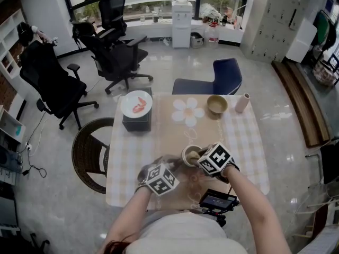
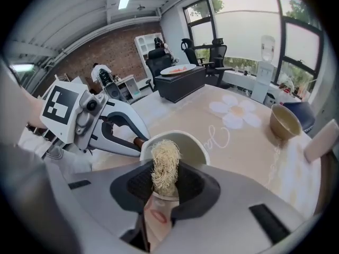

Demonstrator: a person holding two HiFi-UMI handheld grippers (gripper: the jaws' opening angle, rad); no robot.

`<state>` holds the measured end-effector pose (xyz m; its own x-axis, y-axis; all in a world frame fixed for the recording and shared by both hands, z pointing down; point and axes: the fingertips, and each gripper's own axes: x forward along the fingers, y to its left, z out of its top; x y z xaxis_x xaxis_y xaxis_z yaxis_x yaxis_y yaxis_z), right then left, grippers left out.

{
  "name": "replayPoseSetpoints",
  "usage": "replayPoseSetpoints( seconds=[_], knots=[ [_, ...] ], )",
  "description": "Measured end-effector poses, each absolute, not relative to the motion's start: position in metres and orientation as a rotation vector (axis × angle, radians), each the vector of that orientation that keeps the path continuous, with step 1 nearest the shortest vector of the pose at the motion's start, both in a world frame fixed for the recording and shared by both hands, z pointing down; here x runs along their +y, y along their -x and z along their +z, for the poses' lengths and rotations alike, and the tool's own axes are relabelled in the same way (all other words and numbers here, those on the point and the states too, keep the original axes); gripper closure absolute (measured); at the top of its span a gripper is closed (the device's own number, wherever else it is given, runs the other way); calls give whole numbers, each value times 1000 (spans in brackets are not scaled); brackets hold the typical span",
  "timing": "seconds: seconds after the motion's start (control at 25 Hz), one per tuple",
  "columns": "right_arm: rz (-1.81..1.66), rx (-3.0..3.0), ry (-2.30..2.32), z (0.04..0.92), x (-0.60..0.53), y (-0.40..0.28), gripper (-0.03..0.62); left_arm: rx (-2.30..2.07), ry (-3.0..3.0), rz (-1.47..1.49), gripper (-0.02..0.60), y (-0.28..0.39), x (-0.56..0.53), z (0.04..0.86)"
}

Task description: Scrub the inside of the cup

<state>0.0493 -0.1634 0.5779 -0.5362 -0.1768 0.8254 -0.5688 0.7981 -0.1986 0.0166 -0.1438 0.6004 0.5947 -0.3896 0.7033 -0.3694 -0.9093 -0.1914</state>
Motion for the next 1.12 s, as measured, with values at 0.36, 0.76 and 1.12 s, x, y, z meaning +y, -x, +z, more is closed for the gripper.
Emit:
replayPoseSetpoints(
  seconds=[0.36,0.76,1.12],
  knots=[
    [338,-2194,-786,574,-182,-50,502,674,2795,-1240,522,-16,-144,602],
    [235,-2212,-612,574,-170,-38,503,674,2807,-1242,522,-15,-143,602],
    [420,-2250,-654,569,-176,-52,503,661,2806,-1240,522,-16,-141,602]
  ],
)
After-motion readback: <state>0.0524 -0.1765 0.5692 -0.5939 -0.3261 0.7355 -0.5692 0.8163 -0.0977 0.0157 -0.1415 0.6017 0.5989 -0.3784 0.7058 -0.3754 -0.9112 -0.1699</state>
